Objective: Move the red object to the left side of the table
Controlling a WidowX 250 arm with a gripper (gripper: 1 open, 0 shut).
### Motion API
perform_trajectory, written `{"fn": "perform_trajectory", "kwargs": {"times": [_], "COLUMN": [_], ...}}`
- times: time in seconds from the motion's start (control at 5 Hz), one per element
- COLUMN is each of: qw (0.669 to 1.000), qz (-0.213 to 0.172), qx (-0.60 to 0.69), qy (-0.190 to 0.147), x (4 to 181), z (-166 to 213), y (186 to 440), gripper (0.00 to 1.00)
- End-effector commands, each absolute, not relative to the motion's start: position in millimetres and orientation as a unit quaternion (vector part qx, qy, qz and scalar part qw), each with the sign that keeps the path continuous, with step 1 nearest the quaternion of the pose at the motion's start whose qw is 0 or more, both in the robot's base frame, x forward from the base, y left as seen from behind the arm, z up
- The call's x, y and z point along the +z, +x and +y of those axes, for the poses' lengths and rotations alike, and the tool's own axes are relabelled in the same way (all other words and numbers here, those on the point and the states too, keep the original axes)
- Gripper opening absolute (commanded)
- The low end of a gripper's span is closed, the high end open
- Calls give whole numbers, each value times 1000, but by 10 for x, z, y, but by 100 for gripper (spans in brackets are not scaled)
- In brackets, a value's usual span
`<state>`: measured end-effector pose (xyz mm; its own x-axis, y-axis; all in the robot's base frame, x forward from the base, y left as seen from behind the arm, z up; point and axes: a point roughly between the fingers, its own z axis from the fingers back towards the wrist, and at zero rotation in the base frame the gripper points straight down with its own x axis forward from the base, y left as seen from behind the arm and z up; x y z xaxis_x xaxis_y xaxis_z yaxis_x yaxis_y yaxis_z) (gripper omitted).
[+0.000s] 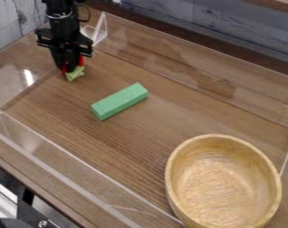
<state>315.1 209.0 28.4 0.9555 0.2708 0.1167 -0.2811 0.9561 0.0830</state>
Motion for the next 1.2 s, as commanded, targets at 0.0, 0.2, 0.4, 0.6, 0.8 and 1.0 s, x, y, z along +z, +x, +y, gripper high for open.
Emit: {"fn": "perform_trajectory", "kwargs": {"times": [0.0, 0.2, 0.4, 0.6, 0.8, 1.0], "qw": [986, 985, 985, 985, 985, 985], "qz": [-67, -62, -58, -54, -51, -49], "qx": [144, 147, 150, 152, 155, 157], "qy": [60, 60, 61, 61, 61, 59], "x": [293, 233, 177, 131, 99, 121], "z": [2129, 2121, 2109, 2103, 2095, 2085], "y": [3218, 3223, 3223, 3222, 3217, 3212], "gripper": [0, 0, 0, 0, 0, 100]}}
